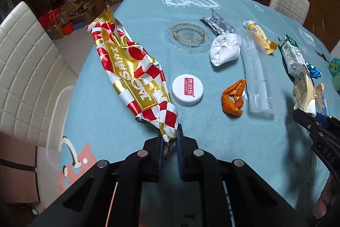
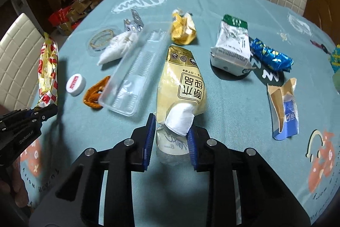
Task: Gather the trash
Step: 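Carry the snack wrapper with the left gripper and drop it into the bin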
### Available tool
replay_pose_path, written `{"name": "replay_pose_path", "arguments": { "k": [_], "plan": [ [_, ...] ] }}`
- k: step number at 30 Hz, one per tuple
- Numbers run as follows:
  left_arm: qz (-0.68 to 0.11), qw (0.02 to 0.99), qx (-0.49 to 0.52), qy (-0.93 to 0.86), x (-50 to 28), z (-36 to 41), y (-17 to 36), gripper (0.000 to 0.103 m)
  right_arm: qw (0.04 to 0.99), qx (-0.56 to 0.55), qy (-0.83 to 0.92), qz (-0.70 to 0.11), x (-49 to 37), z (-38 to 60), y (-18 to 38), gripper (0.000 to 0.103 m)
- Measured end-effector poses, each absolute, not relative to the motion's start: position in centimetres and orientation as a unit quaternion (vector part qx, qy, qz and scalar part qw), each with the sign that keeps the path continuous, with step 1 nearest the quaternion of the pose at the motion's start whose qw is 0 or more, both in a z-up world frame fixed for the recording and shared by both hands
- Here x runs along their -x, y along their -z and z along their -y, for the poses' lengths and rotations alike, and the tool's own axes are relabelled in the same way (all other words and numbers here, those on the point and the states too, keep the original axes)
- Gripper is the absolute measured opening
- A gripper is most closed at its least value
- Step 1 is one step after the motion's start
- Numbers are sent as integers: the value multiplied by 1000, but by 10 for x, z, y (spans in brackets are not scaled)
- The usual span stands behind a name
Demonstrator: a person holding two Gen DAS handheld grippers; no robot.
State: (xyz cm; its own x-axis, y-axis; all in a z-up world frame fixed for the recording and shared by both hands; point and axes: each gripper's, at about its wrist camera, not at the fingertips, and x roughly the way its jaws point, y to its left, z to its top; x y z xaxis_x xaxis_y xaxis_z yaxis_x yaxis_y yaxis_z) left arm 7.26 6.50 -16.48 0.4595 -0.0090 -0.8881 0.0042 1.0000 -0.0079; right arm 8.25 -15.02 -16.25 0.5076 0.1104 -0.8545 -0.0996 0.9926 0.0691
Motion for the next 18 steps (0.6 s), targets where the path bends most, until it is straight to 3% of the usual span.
{"name": "replay_pose_path", "arguments": {
  "k": [18],
  "plan": [
    [-480, 876, 9, -53, -28, -119, 133, 10, 873, 51, -164, -457, -73, 66, 131, 31]
  ]
}}
